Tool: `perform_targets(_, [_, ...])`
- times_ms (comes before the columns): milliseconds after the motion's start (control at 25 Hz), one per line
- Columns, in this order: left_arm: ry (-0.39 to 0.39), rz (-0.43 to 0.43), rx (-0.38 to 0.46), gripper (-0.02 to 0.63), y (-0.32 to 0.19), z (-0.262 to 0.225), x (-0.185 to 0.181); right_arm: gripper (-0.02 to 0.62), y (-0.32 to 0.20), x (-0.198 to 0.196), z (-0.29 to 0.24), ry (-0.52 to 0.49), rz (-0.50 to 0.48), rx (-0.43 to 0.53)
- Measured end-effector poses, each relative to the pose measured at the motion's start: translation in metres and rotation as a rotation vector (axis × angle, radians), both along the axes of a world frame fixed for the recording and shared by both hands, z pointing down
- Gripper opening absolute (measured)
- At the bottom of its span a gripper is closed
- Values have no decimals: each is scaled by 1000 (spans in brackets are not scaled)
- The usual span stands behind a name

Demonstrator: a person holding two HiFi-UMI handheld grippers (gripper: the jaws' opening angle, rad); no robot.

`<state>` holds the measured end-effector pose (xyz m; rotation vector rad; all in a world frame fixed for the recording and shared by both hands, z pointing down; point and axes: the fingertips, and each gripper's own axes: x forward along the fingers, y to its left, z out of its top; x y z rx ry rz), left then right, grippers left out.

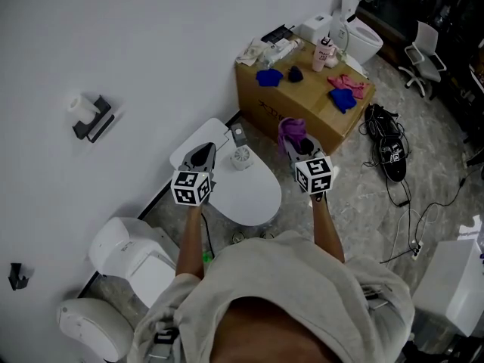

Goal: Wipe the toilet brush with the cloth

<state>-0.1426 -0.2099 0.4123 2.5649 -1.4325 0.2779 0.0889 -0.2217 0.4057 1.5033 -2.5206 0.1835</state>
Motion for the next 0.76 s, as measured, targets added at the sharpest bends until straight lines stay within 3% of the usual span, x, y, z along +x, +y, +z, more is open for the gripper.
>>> perform_targets(760, [9,-21,-1,20,-1,-1,-14,118,-3,-12,1,-1,-14,-13])
